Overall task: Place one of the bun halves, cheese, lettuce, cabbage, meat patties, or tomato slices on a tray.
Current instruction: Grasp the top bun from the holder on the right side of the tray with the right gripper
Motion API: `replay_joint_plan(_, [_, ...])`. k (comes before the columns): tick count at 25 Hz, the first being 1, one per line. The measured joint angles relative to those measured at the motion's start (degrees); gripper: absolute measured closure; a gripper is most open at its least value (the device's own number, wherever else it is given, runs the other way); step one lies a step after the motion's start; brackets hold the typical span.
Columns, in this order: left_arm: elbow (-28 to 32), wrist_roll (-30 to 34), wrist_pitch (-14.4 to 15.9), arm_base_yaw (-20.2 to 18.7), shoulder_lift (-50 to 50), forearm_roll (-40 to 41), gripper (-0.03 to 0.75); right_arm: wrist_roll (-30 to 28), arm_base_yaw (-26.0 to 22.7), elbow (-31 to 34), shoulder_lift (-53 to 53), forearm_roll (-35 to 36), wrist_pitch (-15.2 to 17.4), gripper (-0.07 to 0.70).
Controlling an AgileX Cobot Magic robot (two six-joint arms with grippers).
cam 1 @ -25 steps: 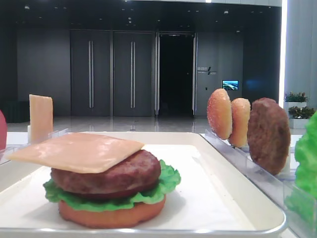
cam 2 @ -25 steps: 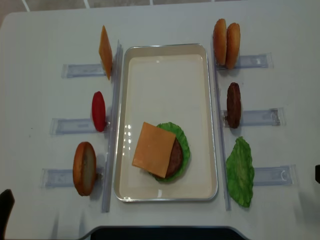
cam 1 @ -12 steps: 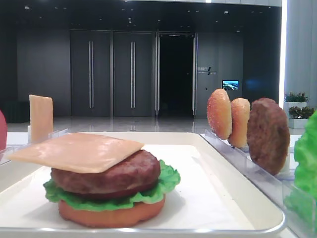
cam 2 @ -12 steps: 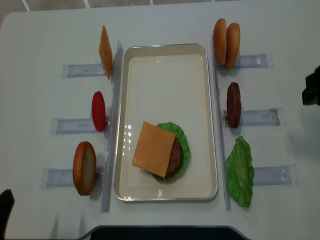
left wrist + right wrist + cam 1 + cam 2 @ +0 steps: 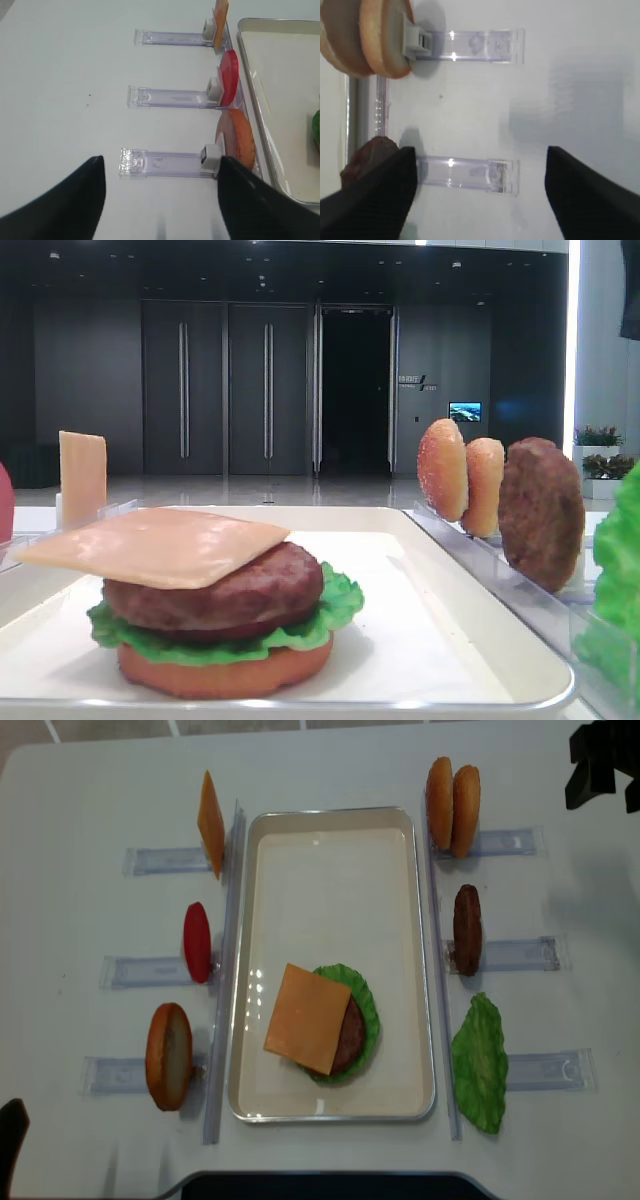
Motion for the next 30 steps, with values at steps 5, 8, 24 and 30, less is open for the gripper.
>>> replay_joint_plan(5, [0.0,0.0,0.0,0.0,0.0,0.0,0.181,2.0,3.0,-8.6,6.2,-1.0,1.1,0.097])
replay_joint_plan(8, [0.0,0.0,0.0,0.0,0.0,0.0,0.181,4.2,5.2,-12.1,8.9,-1.4,1.5,0.097])
replay_joint_plan(24, [0.0,-0.1,0.0,0.0,0.0,0.0,0.181,16.4,21.0,-14.7,11.1,-3.5,-7.8,0.097])
replay_joint_plan(30, [0.0,-0.1,0.0,0.0,0.0,0.0,0.181,16.3,21.2,-14.7,12.5,-4.0,-9.4,0.097])
